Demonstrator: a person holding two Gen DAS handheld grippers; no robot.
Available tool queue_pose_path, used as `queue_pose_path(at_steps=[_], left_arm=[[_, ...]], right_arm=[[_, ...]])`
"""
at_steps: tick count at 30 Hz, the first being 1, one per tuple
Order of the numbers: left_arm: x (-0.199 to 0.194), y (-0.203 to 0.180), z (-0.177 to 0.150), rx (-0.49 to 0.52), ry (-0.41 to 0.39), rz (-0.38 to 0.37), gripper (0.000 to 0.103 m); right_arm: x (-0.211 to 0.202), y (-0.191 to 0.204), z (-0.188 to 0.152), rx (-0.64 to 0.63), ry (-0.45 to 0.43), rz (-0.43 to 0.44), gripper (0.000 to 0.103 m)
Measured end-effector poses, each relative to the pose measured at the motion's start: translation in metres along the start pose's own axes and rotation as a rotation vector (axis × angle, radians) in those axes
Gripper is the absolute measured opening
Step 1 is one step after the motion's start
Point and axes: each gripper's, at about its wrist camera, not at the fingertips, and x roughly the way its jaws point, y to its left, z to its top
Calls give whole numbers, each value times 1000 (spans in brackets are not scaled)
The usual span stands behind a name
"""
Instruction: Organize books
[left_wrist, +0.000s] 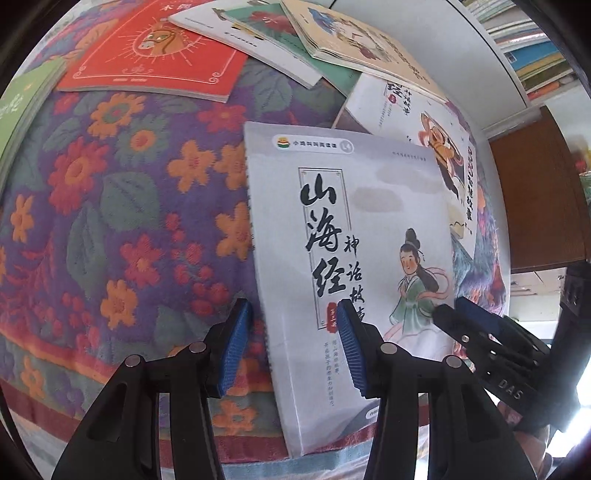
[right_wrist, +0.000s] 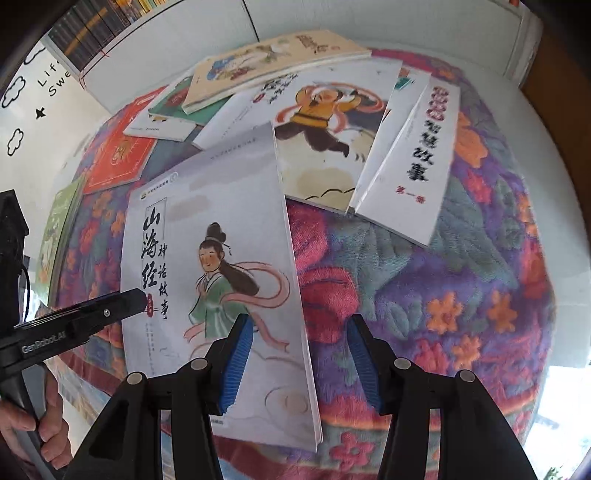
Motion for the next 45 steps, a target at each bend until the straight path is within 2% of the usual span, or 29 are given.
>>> queue_pose_path(at_steps=[4,7,9,11,13,15,17,19,21,23,26,28,29,30,31,33,37,42,45], left_arm=[[3,-9,-1,41,3,26,44],[5,-9,10,27,5,11,44],[4,-1,22,-21,-1,-25,44],[3,3,27,-23,10,-51,44],[3,8,23,-7,30,-78,44],[3,10,14,24,49,-94,44],[3,7,7,67,57,-85,44],[3,4,4,102,55,-77,45],[3,9,7,98,52,-116,45],[3,20,10,50,47,-181,45],[4,21,14,39,52,-210,45],[4,20,14,42,42,-214,45],[3,20,14,40,39,-210,41],[2,17,14,53,36,-157,34],[1,14,12,69,35,-122,28],[-2,3,10,99,19,-52,29],[-8,-15,7,154,-2,78,28],[-21,-25,7,204,-30,78,28],[-26,-32,6,252,-35,122,28]], right_arm=[[11,4,5,-5,31,102,52],[14,14,8,-39,42,109,55],[15,18,6,-24,50,96,56],[16,22,3,-36,74,115,56],[16,21,2,-51,79,146,55],[17,12,3,-12,96,192,55],[18,4,1,21,126,243,55],[19,5,-2,-8,135,261,55],[21,7,-1,-29,124,271,61],[25,6,4,-24,94,334,65],[27,8,8,-40,83,344,63],[26,12,10,-72,65,314,51],[26,11,10,-74,62,297,45],[27,9,12,-65,62,280,37],[27,6,13,-40,65,287,34],[23,-1,10,-10,59,293,32],[13,5,12,-43,36,271,21],[-2,11,9,-50,32,318,14],[-12,26,10,-82,18,332,12]])
